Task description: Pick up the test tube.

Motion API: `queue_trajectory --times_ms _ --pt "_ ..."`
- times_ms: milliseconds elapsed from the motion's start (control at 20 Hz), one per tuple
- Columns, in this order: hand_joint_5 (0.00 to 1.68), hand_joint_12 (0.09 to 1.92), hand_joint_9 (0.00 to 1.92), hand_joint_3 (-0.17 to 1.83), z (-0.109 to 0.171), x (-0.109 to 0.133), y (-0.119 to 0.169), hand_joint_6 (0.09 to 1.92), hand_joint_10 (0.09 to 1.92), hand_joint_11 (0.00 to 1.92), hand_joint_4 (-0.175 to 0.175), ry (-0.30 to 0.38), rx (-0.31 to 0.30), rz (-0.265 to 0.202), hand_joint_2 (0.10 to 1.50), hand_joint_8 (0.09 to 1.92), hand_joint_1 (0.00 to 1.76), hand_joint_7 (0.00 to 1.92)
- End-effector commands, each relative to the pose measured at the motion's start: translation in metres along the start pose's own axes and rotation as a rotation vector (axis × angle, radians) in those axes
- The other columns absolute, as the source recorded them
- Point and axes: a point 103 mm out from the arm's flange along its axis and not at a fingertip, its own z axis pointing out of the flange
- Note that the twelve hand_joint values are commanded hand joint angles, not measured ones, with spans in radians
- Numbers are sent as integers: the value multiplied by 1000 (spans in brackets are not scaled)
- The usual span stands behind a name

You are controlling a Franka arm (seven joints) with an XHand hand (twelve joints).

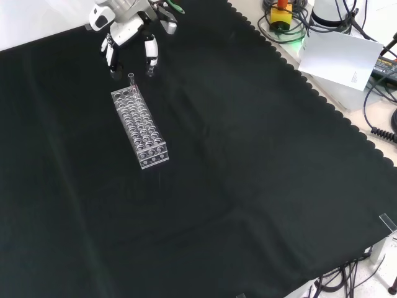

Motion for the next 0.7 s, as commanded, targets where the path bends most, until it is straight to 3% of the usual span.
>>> queue_trajectory --times_ms 50,700 --pt "602 1396 773 891 2 4 4 610 661 398 -120 -8 5 -10 550 780 1155 882" --pt "817 1330 969 870 15 9 19 700 574 538 -140 -87 -18 1 566 744 1182 1122"
